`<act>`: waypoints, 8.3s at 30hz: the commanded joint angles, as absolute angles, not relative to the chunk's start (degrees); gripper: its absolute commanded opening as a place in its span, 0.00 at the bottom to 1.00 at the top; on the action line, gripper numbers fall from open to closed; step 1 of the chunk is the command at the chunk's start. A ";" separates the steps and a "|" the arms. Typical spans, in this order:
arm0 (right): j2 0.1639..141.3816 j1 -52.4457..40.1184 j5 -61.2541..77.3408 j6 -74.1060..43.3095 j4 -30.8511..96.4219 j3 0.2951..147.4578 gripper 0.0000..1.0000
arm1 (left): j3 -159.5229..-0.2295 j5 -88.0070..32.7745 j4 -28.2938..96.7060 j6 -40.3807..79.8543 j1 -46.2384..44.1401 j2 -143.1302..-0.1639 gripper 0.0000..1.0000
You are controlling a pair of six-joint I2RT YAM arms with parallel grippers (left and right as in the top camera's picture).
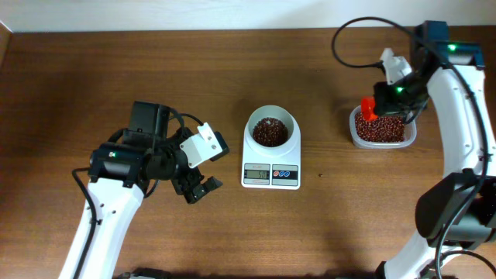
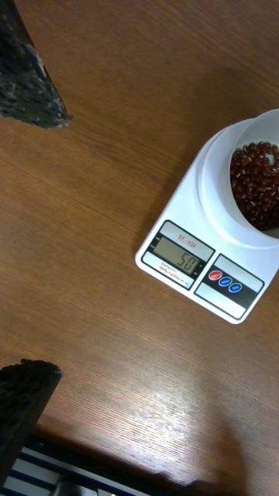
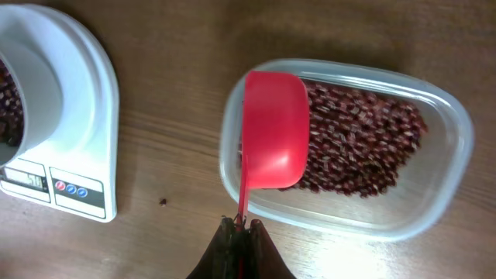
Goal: Scoop and weigh 50g on scale
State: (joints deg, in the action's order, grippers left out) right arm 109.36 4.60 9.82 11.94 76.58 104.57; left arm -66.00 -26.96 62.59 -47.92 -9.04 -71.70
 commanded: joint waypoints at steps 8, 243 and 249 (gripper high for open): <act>110.06 2.22 -0.64 9.98 77.10 103.28 0.04 | -65.71 -27.11 62.61 -47.20 -9.21 -71.57 0.99; 0.19 0.01 7.01 -4.69 4.03 0.32 0.99 | -65.71 -23.07 85.71 -44.21 -9.21 -46.46 0.99; 0.19 0.01 7.01 -4.69 4.01 0.32 0.99 | -65.71 -22.68 85.67 -44.21 -9.21 -28.97 0.99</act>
